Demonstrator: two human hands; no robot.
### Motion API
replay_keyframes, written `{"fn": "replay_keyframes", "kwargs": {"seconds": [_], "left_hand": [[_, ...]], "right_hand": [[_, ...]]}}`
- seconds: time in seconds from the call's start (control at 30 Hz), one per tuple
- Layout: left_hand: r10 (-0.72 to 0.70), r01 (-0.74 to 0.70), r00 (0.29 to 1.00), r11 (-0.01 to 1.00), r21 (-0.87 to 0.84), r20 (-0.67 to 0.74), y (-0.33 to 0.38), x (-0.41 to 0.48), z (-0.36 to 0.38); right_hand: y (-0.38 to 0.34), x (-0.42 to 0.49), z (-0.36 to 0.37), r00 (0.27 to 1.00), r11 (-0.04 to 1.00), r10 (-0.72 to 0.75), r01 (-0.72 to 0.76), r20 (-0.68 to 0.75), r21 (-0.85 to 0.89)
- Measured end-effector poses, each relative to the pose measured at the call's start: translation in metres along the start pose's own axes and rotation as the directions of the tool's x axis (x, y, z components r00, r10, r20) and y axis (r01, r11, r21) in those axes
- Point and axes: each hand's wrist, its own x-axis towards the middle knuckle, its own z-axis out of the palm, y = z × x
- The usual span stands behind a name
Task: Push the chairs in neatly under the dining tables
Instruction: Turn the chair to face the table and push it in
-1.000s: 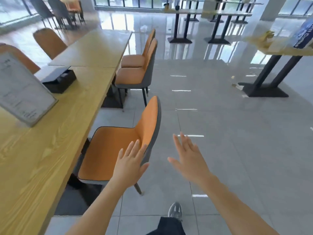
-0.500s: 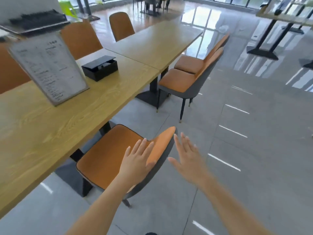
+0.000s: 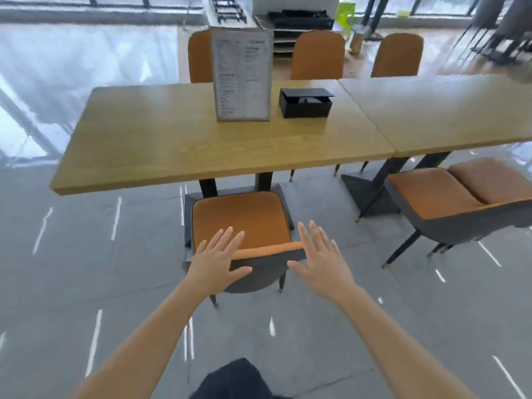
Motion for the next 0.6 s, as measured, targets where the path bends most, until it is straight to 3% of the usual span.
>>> {"fn": "replay_keyframes", "kwargs": {"seconds": [0.4,0.6], "left_hand": [[-0.322,0.322,0.947,0.942,-0.099,0.014,-0.03,0.003,0.03],[-0.312,0.316,0.949,0.931,-0.181,0.05,-0.038,0.013,0.028]], "right_hand": [[0.028,0.075,0.024,0.962,0.969,-0.195,0.219,0.193,-0.111],[0.031,0.093,0.036,0.928,0.919,-0.291,0.339,0.23,-0.202]]}}
